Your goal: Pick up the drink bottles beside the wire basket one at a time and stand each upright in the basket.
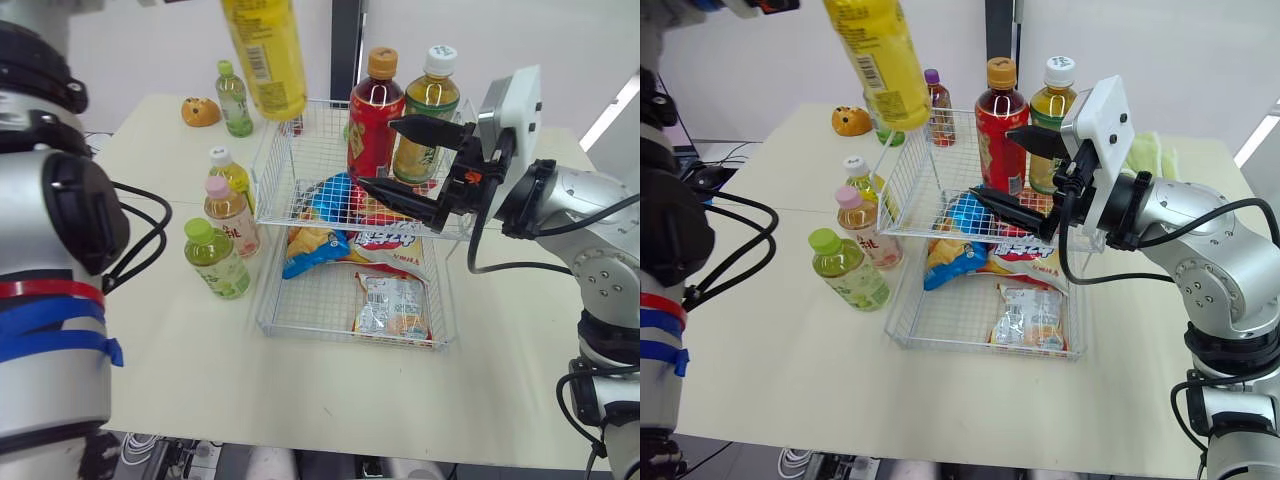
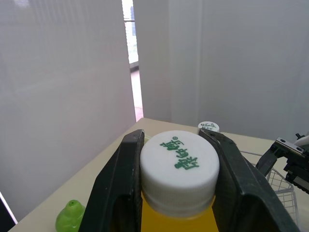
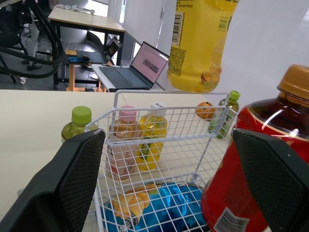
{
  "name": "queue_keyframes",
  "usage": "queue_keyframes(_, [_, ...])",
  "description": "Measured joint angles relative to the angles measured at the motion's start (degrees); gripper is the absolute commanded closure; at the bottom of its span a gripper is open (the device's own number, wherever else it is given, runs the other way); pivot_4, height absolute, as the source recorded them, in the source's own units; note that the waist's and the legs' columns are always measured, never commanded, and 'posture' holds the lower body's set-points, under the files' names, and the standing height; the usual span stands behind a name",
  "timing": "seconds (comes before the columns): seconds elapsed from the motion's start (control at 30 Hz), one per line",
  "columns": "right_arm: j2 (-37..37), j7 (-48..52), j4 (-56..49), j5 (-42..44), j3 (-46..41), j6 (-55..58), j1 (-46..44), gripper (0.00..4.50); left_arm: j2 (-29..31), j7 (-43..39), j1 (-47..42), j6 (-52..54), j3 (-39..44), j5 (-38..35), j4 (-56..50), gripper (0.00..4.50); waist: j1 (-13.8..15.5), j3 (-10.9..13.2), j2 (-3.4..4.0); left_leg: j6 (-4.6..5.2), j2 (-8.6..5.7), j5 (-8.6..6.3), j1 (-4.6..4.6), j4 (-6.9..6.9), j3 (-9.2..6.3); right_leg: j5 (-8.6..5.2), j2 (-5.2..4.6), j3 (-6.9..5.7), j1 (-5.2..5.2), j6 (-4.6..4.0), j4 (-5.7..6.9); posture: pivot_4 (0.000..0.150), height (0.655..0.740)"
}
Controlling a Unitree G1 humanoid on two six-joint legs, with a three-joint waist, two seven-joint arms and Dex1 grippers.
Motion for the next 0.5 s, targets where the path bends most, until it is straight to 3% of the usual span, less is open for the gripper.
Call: queue_keyframes(0.5, [-0.53,-4.0,-2.21,0.19,-0.18,2.68,0.63,0.0,-7.51,3.04,7.74,-5.36,-0.01,1.53,2.64,3.13,0.15,0.18,0.3,-0.01,-0.02,0.01,0.01,0.06,0.04,0.0,0.0,0.08,-0.02,-0.01,0.09,0.15,0.74])
